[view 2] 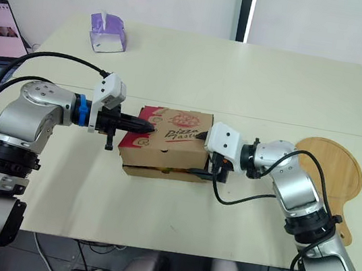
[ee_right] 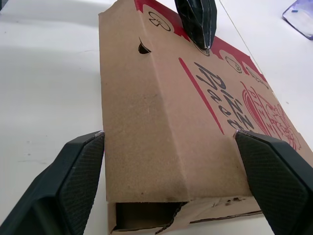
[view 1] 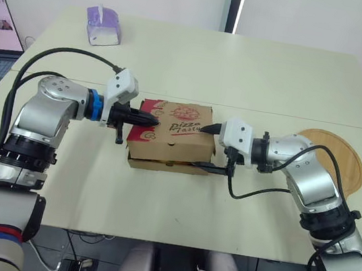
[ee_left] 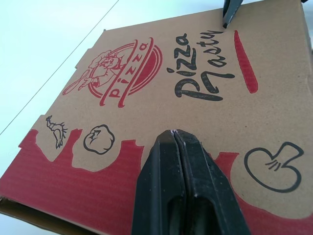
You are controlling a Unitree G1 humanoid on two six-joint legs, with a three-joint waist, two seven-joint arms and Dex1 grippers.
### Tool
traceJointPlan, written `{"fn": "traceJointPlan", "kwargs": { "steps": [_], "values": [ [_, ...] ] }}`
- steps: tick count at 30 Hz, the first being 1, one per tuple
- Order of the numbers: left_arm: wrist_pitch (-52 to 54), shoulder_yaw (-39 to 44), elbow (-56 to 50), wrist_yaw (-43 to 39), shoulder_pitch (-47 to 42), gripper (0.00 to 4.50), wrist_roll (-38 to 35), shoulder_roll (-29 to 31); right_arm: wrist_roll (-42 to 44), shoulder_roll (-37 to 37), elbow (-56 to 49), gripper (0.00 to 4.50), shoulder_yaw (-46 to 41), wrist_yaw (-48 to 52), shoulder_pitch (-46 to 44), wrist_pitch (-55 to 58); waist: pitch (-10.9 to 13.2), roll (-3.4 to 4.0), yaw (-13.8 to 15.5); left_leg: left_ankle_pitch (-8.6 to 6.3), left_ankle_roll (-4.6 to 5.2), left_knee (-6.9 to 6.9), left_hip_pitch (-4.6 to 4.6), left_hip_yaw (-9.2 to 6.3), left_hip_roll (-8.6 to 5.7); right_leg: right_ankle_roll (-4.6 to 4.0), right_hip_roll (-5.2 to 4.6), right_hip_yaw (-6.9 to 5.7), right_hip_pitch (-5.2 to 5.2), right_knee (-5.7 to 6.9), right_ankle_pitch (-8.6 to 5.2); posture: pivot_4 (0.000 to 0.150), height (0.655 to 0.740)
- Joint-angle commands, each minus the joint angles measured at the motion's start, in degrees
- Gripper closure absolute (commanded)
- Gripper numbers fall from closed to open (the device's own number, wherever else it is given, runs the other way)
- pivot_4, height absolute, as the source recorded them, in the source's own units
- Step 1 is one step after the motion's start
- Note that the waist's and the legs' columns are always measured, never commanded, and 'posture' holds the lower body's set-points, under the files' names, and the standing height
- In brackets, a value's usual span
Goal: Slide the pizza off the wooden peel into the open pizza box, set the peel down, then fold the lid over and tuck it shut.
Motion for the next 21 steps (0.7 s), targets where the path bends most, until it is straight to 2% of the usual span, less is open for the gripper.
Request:
{"fn": "traceJointPlan", "kwargs": {
  "steps": [1, 15, 21],
  "values": [
    [-0.56, -0.43, -2.01, -0.53, 0.08, 4.5, 0.43, 0.11, -0.82, 1.06, 0.3, 0.03, -1.52, -3.08, -1.78, 1.08, 0.0, 0.0, -0.01, 0.0, 0.0, 0.0, 0.01, 0.0, 0.0, 0.0, 0.0, 0.0, 0.0, 0.01, 0.0, 0.15, 0.74],
    [-1.27, -1.53, -3.22, -0.79, 1.48, 4.5, 1.37, 0.23, 0.29, 2.53, -2.29, 0.03, -2.39, -5.41, -3.16, 11.55, -0.01, 0.0, -0.07, -0.01, 0.02, 0.01, 0.03, 0.01, 0.0, 0.0, 0.0, 0.01, 0.01, 0.05, 0.0, 0.15, 0.74],
    [-4.48, -2.31, -2.49, -0.51, 2.29, 4.5, 3.21, 0.19, 0.03, 1.93, -4.27, 0.03, -1.48, -5.05, -1.87, 12.68, -0.01, 0.0, -0.05, -0.01, 0.01, 0.01, 0.02, 0.0, 0.0, 0.0, 0.0, 0.01, 0.0, 0.04, 0.0, 0.15, 0.74]
  ]
}}
